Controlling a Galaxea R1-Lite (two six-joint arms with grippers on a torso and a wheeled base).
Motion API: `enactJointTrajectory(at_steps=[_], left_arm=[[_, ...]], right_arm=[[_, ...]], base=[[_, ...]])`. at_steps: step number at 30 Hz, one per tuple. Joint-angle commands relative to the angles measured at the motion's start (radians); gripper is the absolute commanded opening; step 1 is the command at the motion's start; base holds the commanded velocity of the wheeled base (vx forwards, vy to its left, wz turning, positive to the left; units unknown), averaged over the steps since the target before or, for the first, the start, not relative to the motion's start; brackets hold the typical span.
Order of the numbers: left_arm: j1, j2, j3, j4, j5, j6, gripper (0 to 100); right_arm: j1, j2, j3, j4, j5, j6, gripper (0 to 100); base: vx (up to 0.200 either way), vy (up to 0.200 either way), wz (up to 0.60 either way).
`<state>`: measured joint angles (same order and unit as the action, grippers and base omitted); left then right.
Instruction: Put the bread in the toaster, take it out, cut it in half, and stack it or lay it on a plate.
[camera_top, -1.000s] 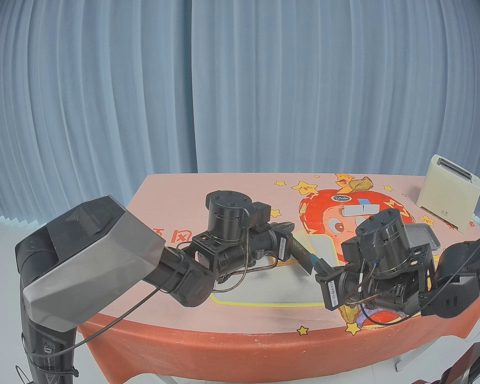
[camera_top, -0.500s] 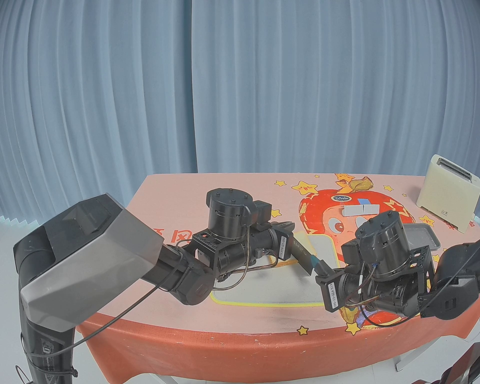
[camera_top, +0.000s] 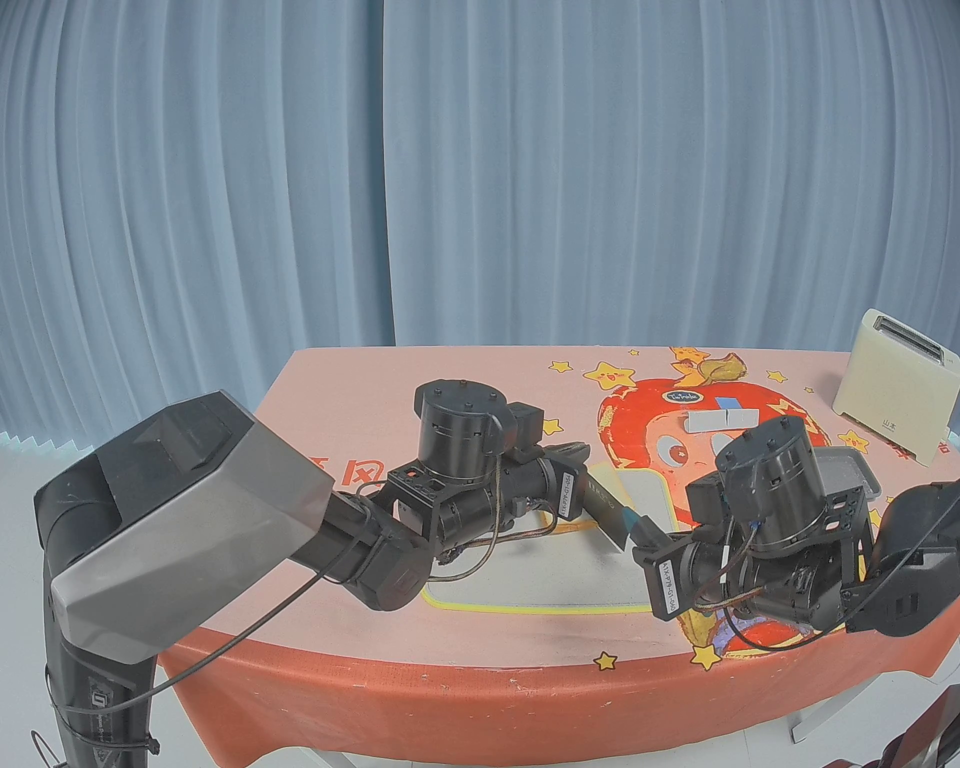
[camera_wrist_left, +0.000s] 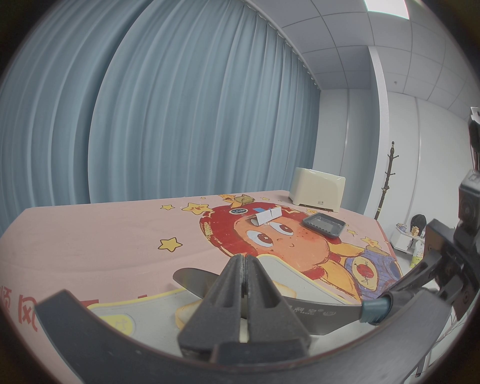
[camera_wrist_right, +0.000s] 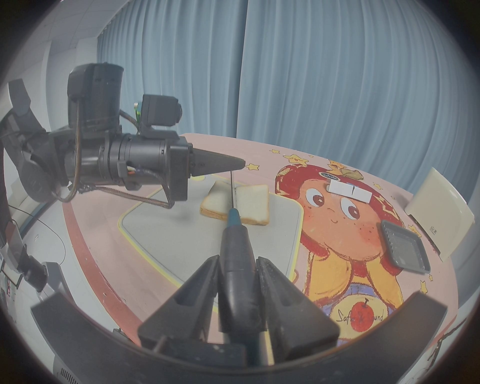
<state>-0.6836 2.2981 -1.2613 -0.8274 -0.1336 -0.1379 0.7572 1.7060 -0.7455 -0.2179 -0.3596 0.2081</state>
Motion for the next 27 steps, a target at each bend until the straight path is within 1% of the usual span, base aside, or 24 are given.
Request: enactJointTrajectory(at_steps=[1,5,9,12,15,17,22,27], left_arm=[[-0.001,-0.022,-0.03,0.005,0.0,0.0,0],[-0.001,-0.035,-0.02,0.042,0.0,0.0,0],[-0.001,-0.022,0.014,0.033,0.0,0.001,0],[-0.001,-0.014,0.011,0.033,0.0,0.003,0],[-0.005,-0.022,-0.013,0.041,0.0,0.003,0],[-0.01,-0.025,-0.035,0.047,0.0,0.003,0],[-0.011,-0.026,-0.033,0.065,0.0,0.001,0],[-0.011,-0.022,-0.001,0.054,0.003,0.001,0]], right_arm=[[0.001,0.009,0.018,-0.003,0.001,0.004,0],[0.001,0.0,0.005,-0.001,-0.001,-0.001,0],[0.001,-0.006,-0.021,0.003,-0.001,-0.004,0],[0.001,0.001,-0.006,0.003,0.001,0.001,0],[0.001,0.011,0.026,-0.009,0.001,0.004,0],[0.001,0.015,0.031,-0.012,0.002,0.005,0],[0.001,0.009,0.023,-0.014,0.001,0.004,0],[0.001,-0.008,-0.005,0.0,0.001,0.002,0]], base=[[0.0,0.0,0.0],[0.0,0.0,0.0],[0.0,0.0,0.0],[0.0,0.0,0.0],[0.0,0.0,0.0],[0.0,0.0,0.0],[0.0,0.0,0.0],[0.0,0.0,0.0]])
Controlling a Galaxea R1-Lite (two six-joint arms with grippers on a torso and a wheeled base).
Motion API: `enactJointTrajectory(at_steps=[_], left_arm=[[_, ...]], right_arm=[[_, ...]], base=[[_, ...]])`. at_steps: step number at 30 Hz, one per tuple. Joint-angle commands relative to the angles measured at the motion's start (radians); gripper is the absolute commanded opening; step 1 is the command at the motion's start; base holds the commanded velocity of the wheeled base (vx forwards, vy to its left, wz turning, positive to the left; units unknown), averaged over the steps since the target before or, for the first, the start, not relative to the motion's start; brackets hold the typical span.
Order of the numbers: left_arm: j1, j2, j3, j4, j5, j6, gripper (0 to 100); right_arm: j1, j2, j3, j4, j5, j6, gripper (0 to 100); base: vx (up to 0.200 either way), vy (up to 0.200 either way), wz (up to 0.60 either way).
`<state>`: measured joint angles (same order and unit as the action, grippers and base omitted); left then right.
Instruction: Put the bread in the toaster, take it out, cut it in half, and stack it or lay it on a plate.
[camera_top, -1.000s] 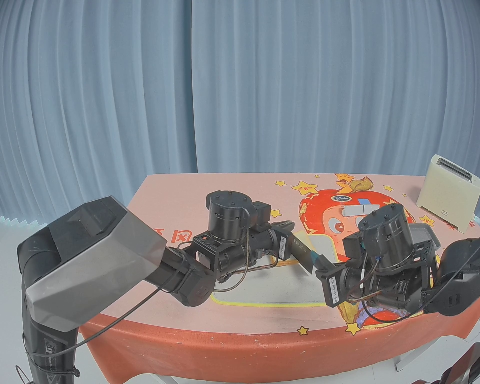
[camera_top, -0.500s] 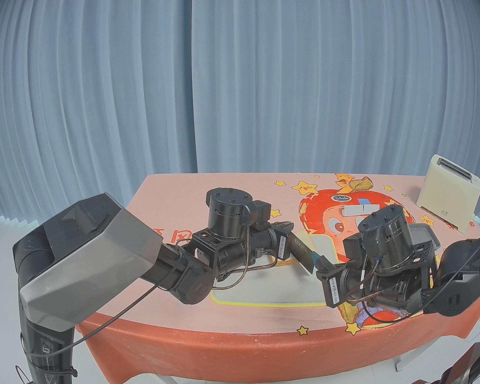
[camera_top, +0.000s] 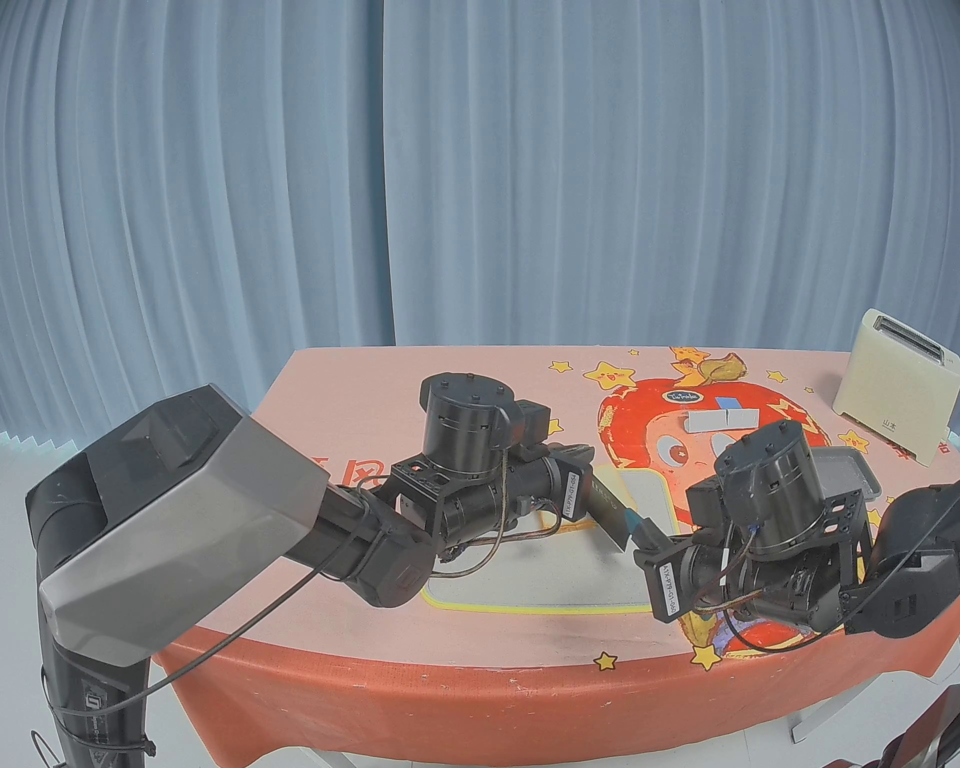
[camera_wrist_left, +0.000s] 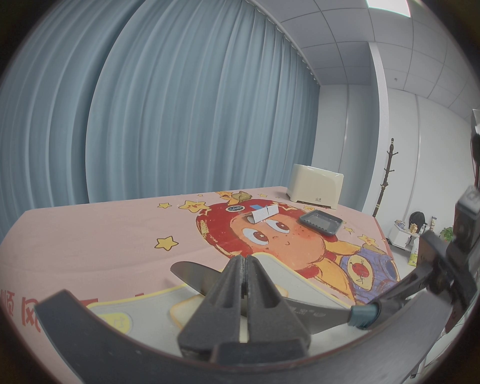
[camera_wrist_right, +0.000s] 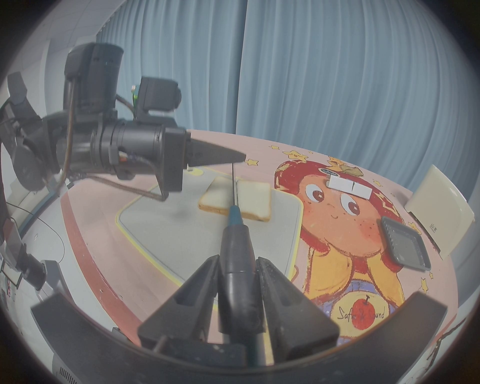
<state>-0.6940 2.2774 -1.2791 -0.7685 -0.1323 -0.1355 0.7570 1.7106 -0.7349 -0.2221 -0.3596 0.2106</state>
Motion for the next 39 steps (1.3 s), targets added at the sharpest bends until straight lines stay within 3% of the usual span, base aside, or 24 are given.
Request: enactJointTrajectory(at_steps=[1,19,32,39], left_arm=[[-0.001,-0.001,0.017,-0.005,0.002,-0.001,0],[0.047,-0.19,0.156,-0.003,0.005,-0.004,0],[0.079,-0.418,0.399,-0.006,0.007,-0.003,0],[0.08,-0.541,0.54,-0.038,0.033,-0.001,0]], right_arm=[[0.001,-0.013,-0.015,0.004,0.001,0.0,0],[0.001,-0.009,-0.014,0.003,-0.007,0.001,0],[0.033,-0.006,-0.001,-0.002,-0.009,0.0,0],[0.065,-0.002,-0.02,-0.013,-0.009,0.0,0]], base=[[0.0,0.0,0.0],[0.0,0.0,0.0],[0.0,0.0,0.0],[0.0,0.0,0.0]])
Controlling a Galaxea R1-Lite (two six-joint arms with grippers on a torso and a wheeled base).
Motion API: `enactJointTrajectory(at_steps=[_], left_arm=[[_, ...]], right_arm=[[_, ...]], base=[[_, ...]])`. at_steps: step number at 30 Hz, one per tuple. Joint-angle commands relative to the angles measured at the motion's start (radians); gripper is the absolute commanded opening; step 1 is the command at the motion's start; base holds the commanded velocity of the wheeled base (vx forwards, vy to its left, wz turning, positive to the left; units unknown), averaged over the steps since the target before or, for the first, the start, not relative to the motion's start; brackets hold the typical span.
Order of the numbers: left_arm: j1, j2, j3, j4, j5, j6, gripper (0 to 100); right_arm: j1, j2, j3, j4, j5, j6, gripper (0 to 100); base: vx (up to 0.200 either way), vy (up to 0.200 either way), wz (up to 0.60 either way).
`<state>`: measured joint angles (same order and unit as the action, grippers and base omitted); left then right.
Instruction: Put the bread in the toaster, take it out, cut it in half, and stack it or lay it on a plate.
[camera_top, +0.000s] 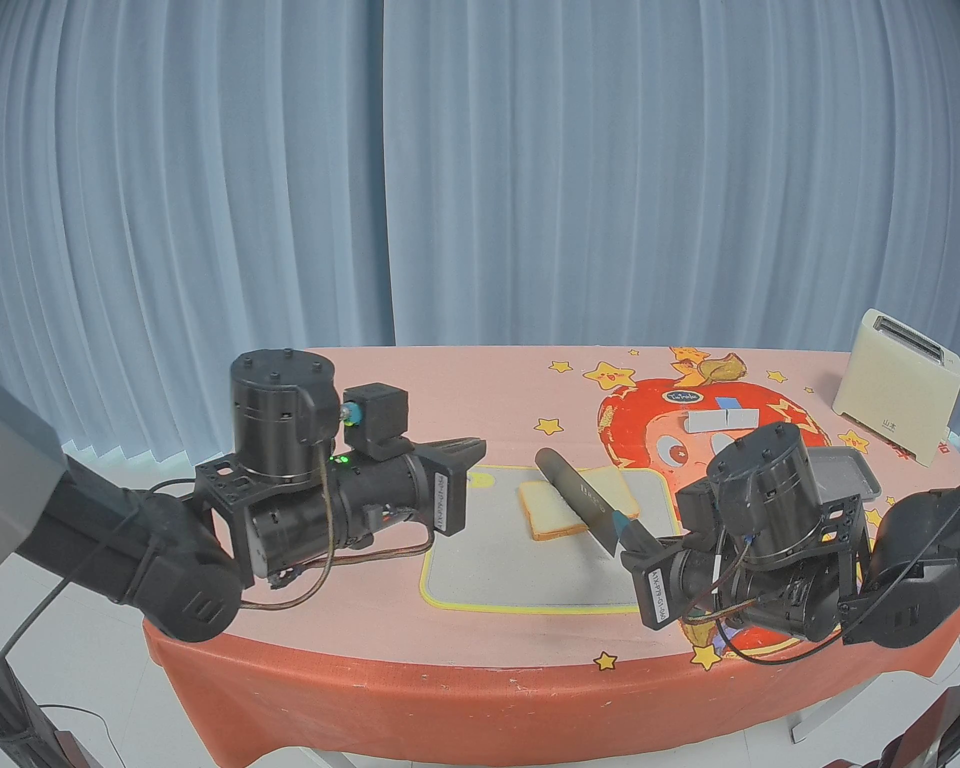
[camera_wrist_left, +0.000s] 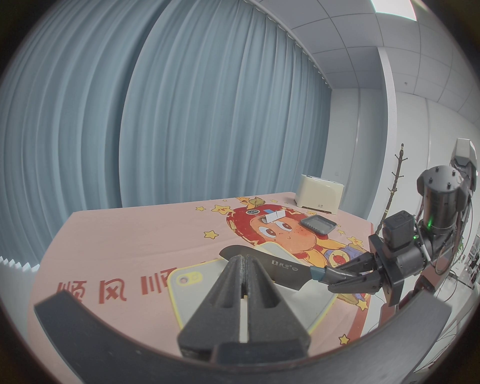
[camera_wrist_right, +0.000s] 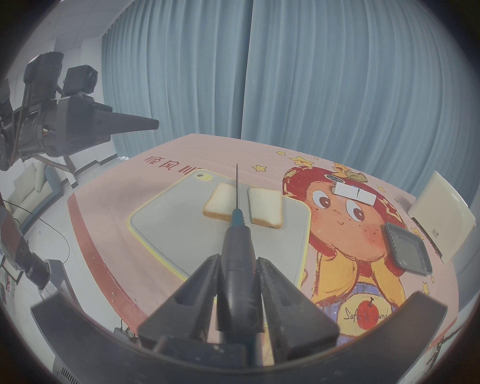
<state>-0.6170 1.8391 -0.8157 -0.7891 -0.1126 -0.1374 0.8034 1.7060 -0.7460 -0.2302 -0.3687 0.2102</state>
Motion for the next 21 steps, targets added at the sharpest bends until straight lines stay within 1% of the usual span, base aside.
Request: enactJointTrajectory(at_steps=[1,6,9,12,15,19,21], left_arm=[[0.003,-0.116,0.092,-0.027,0.024,0.001,0],[0.005,-0.139,0.147,-0.078,0.065,0.004,0],[0.01,-0.139,0.175,-0.131,0.076,0.006,0],[0.02,-0.141,0.201,-0.183,0.076,0.01,0],[0.02,-0.159,0.245,-0.214,0.077,0.032,0],[0.02,-0.209,0.308,-0.214,0.08,0.032,0],[0.022,-0.215,0.325,-0.216,0.083,0.03,0]], right_arm=[[0.017,0.0,-0.01,-0.004,0.001,0.0,0],[-0.003,-0.025,-0.007,-0.006,0.001,0.001,0],[-0.01,-0.055,-0.004,-0.006,0.005,0.001,0],[-0.012,-0.072,-0.007,-0.008,-0.001,0.001,0],[-0.012,-0.1,-0.004,-0.006,-0.002,-0.002,0],[-0.001,-0.158,0.004,-0.006,-0.002,-0.002,0],[-0.004,-0.178,0.002,-0.001,0.008,0.0,0]], base=[[0.0,0.0,0.0],[0.0,0.0,0.0],[0.0,0.0,0.0],[0.0,0.0,0.0],[0.0,0.0,0.0],[0.0,0.0,0.0],[0.0,0.0,0.0]])
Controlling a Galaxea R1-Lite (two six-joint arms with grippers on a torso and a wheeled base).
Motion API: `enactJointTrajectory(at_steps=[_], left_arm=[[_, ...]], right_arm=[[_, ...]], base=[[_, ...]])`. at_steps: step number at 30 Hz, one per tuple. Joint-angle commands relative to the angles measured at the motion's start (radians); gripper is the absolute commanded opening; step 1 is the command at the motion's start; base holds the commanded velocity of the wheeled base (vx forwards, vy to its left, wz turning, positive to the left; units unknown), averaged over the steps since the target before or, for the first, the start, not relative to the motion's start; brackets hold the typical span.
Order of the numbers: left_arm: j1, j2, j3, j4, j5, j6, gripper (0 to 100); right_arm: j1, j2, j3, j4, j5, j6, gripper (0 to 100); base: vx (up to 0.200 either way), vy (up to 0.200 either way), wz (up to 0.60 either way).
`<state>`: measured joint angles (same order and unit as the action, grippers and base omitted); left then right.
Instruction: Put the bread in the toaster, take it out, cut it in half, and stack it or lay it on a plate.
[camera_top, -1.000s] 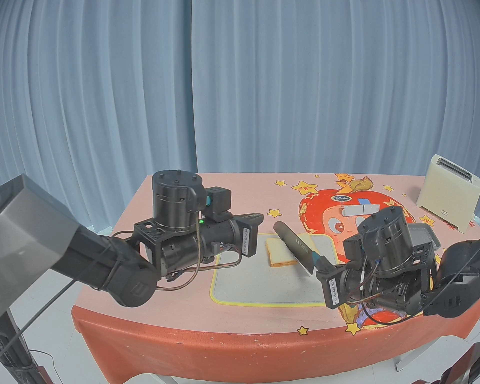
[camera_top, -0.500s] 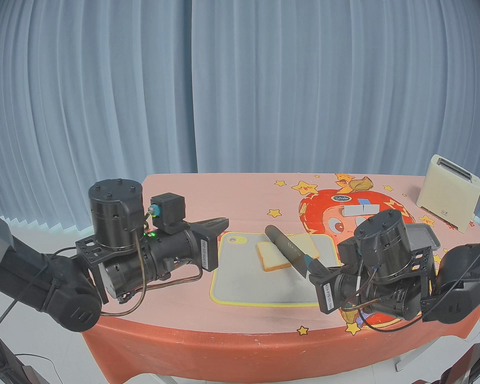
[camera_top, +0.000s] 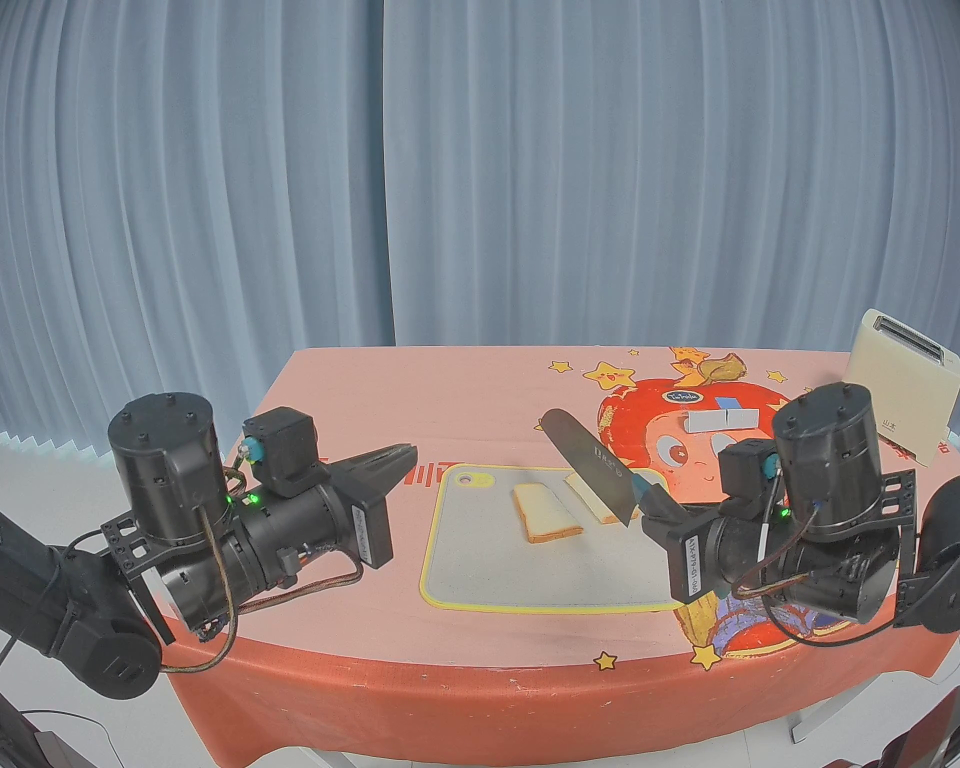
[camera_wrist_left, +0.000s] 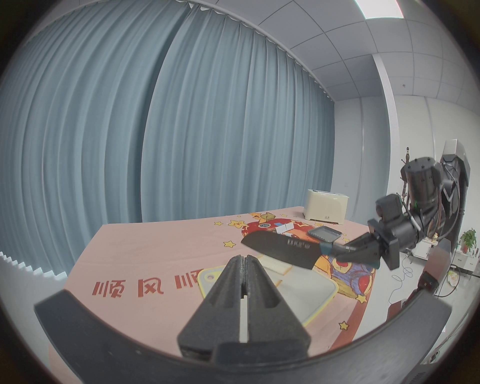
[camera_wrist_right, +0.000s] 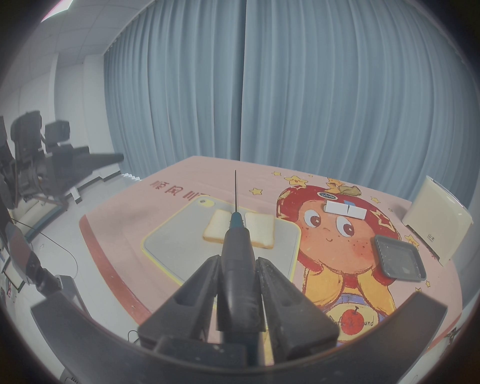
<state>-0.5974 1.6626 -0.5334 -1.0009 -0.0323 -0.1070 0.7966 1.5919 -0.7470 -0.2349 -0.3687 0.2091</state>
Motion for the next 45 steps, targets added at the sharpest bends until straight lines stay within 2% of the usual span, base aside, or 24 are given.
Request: enactJointTrajectory(at_steps=[1,6,14,21,22,25,35,39,42,45], left_arm=[[0.002,-0.044,0.055,-0.004,0.009,0.0,0],[0.001,-0.076,0.15,-0.007,0.043,-0.003,0],[0.002,-0.113,0.193,-0.007,0.043,-0.002,0],[0.002,-0.187,0.28,-0.009,0.043,-0.014,0],[0.002,-0.202,0.288,-0.009,0.043,-0.022,100],[0.002,-0.241,0.302,-0.007,0.046,-0.031,100],[0.004,-0.334,0.313,-0.005,0.192,-0.031,100],[0.005,-0.379,0.349,-0.005,0.218,-0.026,100],[0.082,-0.442,0.403,-0.005,0.218,-0.008,100],[0.151,-0.503,0.431,-0.002,0.21,0.035,100]], right_arm=[[-0.004,-0.067,0.003,0.003,0.01,0.001,0],[-0.005,-0.061,0.021,-0.003,0.013,0.006,0],[-0.01,-0.102,0.041,-0.003,0.013,0.016,0],[-0.028,-0.113,0.064,-0.003,0.007,0.018,0],[-0.03,-0.121,0.063,-0.004,0.007,0.018,0],[-0.028,-0.155,0.064,-0.003,0.01,0.015,0],[-0.051,-0.208,0.074,-0.003,0.011,0.009,0],[-0.054,-0.213,0.077,-0.003,0.011,0.012,0],[-0.053,-0.214,0.077,-0.003,0.011,0.01,0],[-0.053,-0.221,0.077,-0.003,0.011,0.007,0]], base=[[0.0,0.0,0.0],[0.0,0.0,0.0],[0.0,0.0,0.0],[0.0,0.0,0.0],[0.0,0.0,0.0],[0.0,0.0,0.0],[0.0,0.0,0.0],[0.0,0.0,0.0],[0.0,0.0,0.0],[0.0,0.0,0.0]])
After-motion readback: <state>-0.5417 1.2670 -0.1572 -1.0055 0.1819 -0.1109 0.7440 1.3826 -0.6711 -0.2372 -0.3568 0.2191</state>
